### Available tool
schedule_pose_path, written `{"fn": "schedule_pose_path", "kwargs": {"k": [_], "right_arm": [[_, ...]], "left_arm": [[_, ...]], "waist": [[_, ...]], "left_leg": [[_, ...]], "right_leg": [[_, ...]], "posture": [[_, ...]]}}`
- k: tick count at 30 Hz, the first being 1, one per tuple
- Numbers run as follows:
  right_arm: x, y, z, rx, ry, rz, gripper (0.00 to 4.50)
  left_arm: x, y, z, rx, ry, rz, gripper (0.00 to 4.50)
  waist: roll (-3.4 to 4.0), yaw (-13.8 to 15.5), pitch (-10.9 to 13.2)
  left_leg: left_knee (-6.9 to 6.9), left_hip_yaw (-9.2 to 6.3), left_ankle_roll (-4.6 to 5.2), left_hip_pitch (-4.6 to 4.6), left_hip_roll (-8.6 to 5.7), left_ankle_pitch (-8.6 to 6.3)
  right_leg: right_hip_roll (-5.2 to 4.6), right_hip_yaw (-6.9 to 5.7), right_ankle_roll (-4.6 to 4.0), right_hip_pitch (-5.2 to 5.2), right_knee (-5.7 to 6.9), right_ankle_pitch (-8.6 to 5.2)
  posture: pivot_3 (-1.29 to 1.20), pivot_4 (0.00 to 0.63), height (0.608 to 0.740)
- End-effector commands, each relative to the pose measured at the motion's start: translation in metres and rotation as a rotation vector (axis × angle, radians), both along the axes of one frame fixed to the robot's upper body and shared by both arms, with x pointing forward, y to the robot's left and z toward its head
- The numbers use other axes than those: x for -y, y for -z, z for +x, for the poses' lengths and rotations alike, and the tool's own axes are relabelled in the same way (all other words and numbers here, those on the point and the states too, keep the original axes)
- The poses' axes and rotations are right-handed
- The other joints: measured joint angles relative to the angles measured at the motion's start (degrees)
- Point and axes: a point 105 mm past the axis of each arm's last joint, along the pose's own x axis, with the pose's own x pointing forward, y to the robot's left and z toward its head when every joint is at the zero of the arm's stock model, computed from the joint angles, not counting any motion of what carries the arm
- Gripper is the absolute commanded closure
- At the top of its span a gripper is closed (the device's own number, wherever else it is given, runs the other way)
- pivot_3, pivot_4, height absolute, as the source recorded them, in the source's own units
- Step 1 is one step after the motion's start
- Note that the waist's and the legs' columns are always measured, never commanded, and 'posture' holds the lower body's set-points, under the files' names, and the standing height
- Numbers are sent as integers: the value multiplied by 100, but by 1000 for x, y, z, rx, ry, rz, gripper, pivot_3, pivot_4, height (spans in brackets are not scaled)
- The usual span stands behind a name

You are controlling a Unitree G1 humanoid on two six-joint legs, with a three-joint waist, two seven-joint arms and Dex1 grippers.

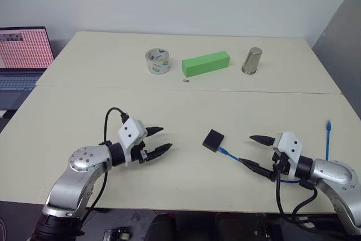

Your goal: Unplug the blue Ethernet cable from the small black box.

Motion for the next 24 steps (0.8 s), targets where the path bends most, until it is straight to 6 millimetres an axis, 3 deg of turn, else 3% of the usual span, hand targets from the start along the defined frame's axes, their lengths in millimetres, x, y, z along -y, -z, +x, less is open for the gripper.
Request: {"fn": "schedule_pose_path", "kwargs": {"k": [1,15,24], "right_arm": [[2,-11,-1,48,-11,0,241],[3,-13,-6,14,-34,-36,241],[-20,12,-1,-45,-11,-61,241]], "left_arm": [[1,-13,-2,52,28,1,1215],[15,-7,-6,21,70,-1,1215],[43,-3,-14,-57,230,-30,1215]], "waist": [[0,1,0],[0,3,0],[0,1,0]], "left_leg": [[0,0,0,0,0,0],[0,0,0,0,0,0],[1,0,-1,0,-1,1]], "right_leg": [[0,0,0,0,0,0],[0,1,0,0,0,0],[0,2,0,1,0,0]], "posture": [[0,150,740],[0,150,740],[0,150,740]]}}
